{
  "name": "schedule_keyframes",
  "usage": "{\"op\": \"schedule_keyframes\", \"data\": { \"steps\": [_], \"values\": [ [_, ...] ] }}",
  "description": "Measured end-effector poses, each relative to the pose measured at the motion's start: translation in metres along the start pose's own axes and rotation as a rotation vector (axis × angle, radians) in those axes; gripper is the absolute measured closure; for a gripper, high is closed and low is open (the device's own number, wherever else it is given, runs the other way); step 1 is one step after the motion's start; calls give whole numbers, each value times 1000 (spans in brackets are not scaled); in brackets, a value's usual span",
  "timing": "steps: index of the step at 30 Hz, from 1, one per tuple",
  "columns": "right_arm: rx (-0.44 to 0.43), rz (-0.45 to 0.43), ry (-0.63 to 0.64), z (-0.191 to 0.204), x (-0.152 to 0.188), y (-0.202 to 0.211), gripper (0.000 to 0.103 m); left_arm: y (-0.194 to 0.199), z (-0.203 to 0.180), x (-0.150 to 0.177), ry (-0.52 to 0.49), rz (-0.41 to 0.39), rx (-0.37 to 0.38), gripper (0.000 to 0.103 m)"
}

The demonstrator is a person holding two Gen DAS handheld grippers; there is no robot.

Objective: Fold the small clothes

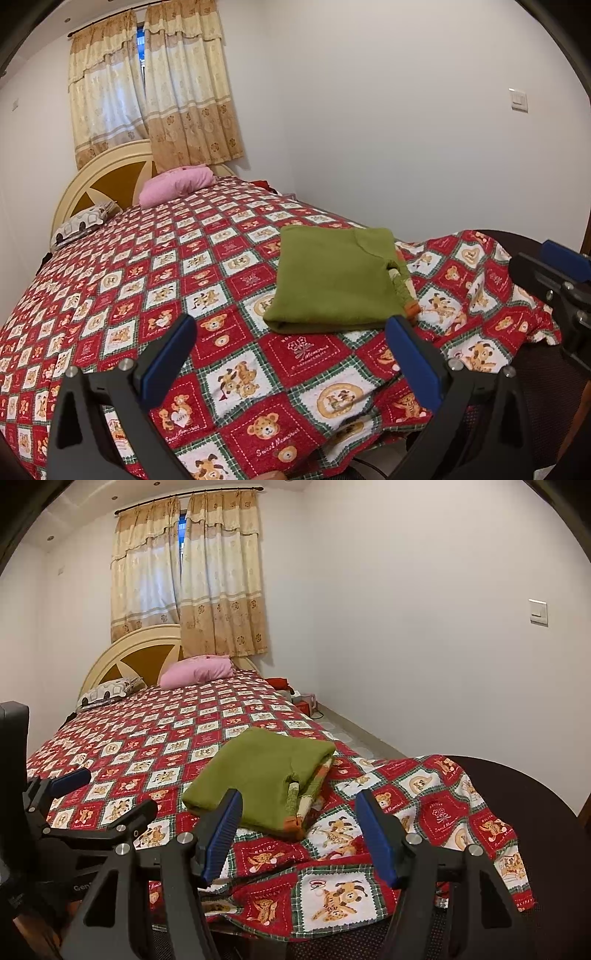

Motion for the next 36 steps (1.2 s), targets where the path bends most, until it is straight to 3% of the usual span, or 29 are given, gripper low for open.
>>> {"op": "schedule_keyframes", "data": {
  "steps": [36],
  "values": [
    [6, 5, -4, 3, 4, 1, 38, -11, 0, 6, 32, 57, 16, 0]
  ]
}}
Point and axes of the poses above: each gripper's, at about its wrist camera, not at the fingertips, and y roughly against the way its jaws point, z to its left, x to its underside, the point moved 7 cm from there along -y, roughly the way its jaws point, and after that the axes turned 2 degrees about y, right-handed, at the moved point
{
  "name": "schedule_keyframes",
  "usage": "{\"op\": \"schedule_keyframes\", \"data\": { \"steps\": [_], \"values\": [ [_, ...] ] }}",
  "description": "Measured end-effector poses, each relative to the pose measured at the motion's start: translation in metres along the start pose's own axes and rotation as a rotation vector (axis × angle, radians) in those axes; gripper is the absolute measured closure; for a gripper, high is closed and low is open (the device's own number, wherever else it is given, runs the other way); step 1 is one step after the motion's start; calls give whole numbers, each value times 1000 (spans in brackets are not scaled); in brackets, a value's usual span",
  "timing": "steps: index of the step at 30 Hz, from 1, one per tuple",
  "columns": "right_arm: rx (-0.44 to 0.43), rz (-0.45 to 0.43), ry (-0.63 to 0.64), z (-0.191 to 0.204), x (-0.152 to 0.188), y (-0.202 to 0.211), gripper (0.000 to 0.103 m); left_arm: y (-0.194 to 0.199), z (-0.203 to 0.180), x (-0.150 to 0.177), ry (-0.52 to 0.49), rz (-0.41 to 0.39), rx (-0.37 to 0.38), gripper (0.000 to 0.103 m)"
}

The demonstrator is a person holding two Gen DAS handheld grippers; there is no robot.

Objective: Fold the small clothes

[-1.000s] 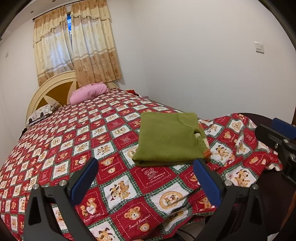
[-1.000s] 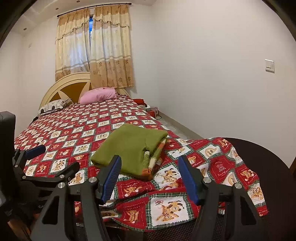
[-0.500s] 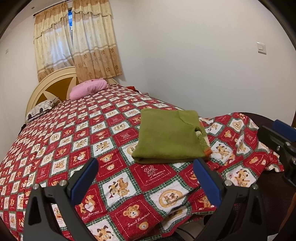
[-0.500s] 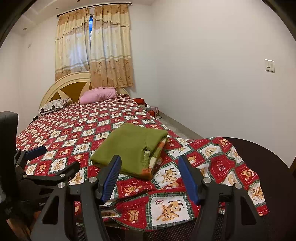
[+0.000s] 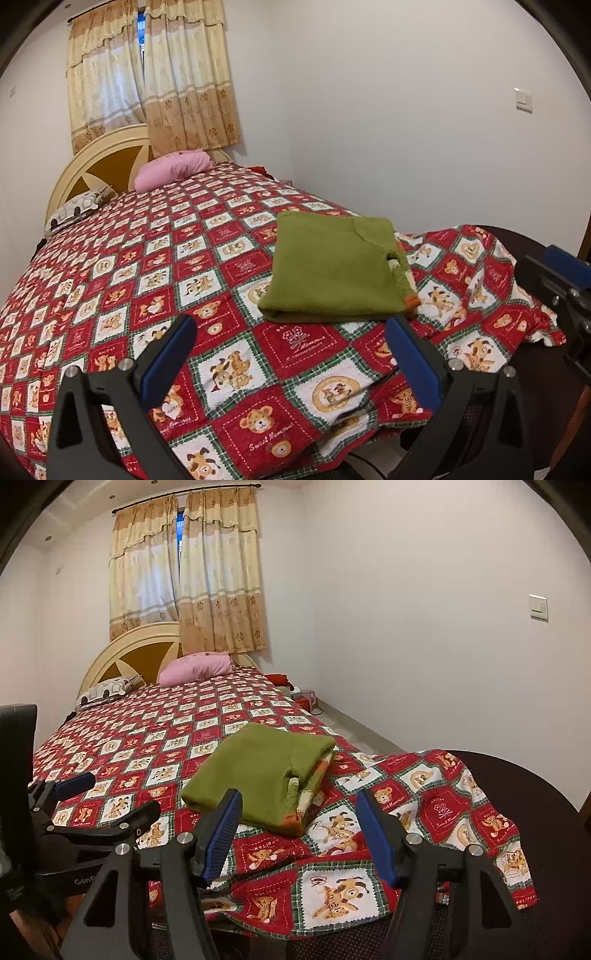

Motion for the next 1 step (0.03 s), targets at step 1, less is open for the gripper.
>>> {"op": "schedule_keyframes", "data": {
  "steps": [1],
  "values": [
    [1, 0, -1, 0, 1, 0, 38, -1, 0, 0, 1, 5, 0, 0]
  ]
}}
Point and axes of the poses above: each gripper's, at about its wrist camera, not at the fingertips, and y roughly against the way its jaws point, z to its left, x to its underside, the point moved 7 cm from there along -y, roughly the way its jaws point, and after that the axes turned 2 degrees about y, right-handed, at the moved point
